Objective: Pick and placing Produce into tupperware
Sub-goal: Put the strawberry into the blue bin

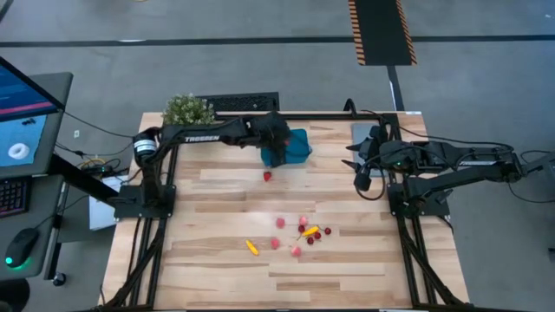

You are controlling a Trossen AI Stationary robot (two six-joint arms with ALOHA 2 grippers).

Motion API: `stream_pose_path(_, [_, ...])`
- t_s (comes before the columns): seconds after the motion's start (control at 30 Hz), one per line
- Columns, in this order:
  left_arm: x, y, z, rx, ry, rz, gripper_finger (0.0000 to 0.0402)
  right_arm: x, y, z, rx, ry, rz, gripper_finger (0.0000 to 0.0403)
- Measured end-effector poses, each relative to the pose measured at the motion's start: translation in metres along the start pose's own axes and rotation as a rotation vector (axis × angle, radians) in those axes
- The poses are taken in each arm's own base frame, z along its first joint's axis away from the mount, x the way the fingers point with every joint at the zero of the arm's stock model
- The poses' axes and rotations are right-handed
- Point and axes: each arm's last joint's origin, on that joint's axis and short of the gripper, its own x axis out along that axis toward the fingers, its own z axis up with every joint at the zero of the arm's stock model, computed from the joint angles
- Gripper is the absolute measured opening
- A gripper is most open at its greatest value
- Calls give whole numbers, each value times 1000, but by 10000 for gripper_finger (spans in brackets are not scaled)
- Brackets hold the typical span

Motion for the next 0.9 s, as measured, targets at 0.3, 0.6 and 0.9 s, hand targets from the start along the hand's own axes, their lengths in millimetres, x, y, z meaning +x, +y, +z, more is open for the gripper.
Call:
stream_pose_path(0.3, [33, 5, -8, -35, 13, -20, 115, 0, 0, 0, -5, 3, 0, 225])
stream_pose_path(0.6, [42, 9, -14, -57, 34, -20, 115, 0, 0, 0, -2, -3, 0, 225])
stream_pose_path(0.9, [58, 13, -20, -89, 67, -25, 115, 0, 0, 0, -1, -4, 0, 225])
